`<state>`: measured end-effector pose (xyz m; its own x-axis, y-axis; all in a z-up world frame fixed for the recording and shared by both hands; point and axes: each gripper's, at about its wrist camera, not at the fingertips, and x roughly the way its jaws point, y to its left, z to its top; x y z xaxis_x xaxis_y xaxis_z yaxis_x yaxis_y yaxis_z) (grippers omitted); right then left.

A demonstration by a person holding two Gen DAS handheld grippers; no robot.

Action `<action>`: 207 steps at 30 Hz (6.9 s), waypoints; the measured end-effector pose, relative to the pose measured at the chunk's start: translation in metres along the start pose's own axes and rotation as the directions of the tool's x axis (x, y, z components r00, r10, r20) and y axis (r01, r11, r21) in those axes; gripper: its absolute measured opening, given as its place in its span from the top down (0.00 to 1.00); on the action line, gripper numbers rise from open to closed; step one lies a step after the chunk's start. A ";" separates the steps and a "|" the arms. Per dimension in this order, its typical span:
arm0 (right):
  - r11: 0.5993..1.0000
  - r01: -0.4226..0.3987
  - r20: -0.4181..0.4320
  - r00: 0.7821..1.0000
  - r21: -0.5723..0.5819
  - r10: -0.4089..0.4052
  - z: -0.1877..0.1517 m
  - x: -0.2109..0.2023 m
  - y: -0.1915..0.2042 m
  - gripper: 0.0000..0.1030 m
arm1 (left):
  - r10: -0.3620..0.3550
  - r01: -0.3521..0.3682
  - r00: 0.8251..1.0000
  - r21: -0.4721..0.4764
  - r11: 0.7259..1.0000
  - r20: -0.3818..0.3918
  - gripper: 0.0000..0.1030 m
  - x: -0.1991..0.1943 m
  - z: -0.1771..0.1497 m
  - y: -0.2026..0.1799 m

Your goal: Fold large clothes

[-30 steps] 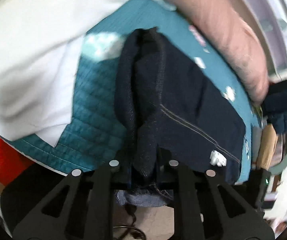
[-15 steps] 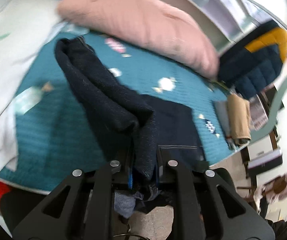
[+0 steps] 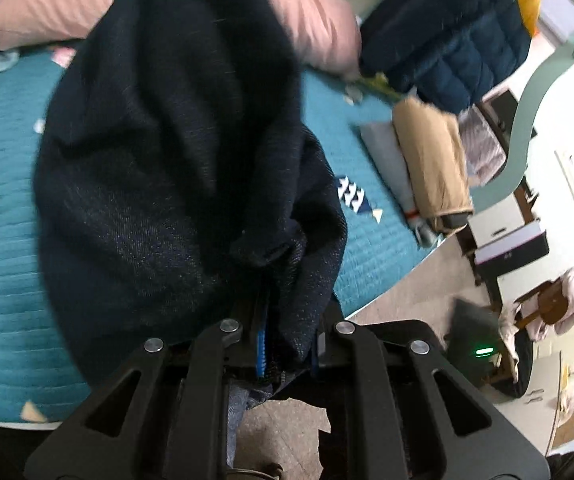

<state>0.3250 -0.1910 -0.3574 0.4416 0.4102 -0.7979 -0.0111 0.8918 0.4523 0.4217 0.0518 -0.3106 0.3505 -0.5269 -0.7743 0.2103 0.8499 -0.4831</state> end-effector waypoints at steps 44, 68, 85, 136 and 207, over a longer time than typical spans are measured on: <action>0.957 -0.270 -0.123 0.951 0.109 0.283 0.045 0.021 0.027 0.94 | 0.013 -0.012 1.000 -0.154 0.988 0.005 0.26 0.056 0.036 0.057; 0.995 -0.058 0.036 0.998 0.078 0.055 0.100 0.012 -0.029 0.93 | 0.022 -0.013 0.999 -0.199 0.980 0.041 0.26 0.053 0.071 0.071; 0.979 -0.056 -0.051 0.996 0.195 0.067 0.116 0.056 -0.077 0.94 | 0.160 -0.158 0.987 -0.064 0.985 0.018 0.26 0.076 0.066 0.067; 0.888 -0.175 -0.171 0.948 0.425 0.269 0.028 0.031 -0.096 0.45 | 0.054 -0.125 0.980 -0.377 0.918 -0.193 0.19 0.064 -0.080 0.079; 0.888 -0.210 -0.124 0.951 0.409 0.282 0.061 0.059 -0.066 0.80 | 0.230 -0.208 0.944 0.113 0.972 -0.238 0.13 0.125 0.127 0.125</action>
<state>0.4066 -0.2369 -0.4099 0.3054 0.6657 -0.6809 0.2641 0.6277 0.7322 0.6080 0.0926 -0.4158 0.1621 -0.3036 -0.9389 0.2346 0.9361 -0.2622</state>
